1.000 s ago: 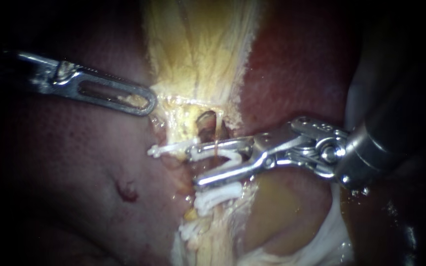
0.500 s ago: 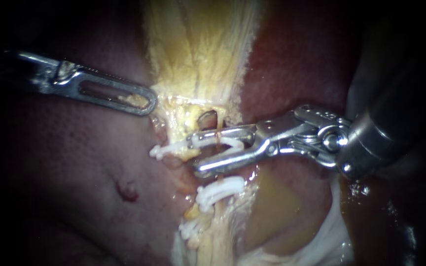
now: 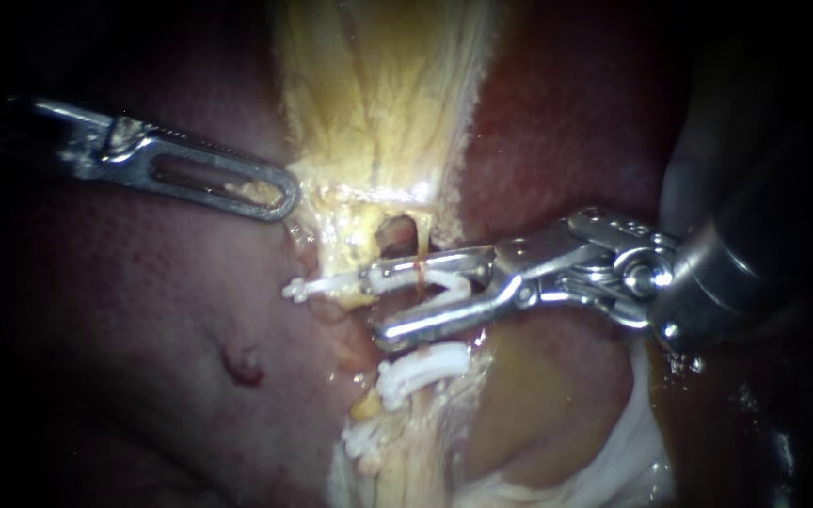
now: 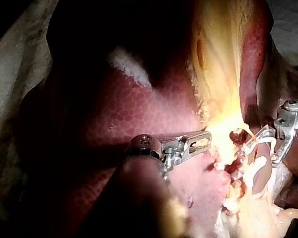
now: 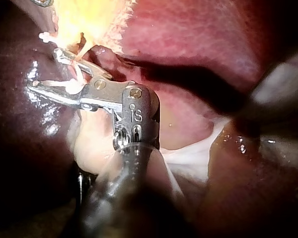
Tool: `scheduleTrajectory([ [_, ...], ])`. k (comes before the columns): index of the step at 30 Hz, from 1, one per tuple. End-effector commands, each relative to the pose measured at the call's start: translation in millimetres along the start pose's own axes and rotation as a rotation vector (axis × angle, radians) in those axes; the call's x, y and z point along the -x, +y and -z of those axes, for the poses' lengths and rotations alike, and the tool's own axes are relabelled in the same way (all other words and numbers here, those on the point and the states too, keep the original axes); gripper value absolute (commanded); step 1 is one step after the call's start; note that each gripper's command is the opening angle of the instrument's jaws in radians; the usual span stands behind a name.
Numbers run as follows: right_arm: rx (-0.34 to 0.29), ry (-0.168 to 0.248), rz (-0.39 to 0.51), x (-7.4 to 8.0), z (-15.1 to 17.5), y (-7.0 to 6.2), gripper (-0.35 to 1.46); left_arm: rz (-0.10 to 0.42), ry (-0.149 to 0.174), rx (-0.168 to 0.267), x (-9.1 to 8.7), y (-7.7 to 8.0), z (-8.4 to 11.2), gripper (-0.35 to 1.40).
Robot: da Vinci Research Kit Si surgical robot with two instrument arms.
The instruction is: Clipping third clip right tube
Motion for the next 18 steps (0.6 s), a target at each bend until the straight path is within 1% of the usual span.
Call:
scheduleTrajectory([
  [1,-0.001,0.003,0.0,-0.2,-0.1,-0.3,0.49,0.0,0.0,0.0,0.0,0.0,0.0,-0.35],
  [6,-0.01,0.008,0.006,-1.3,-0.7,-1.9,0.49,0.0,0.0,0.0,0.0,0.0,0.0,-0.35],
  [9,-0.014,0.014,0.005,-1.6,-0.9,-2.4,0.49,0.0,0.0,0.0,0.1,0.0,0.0,-0.35],
  [18,-0.015,0.016,0.012,-1.6,-0.7,-2.1,0.47,0.0,0.0,0.0,0.1,0.0,-0.1,-0.35],
])
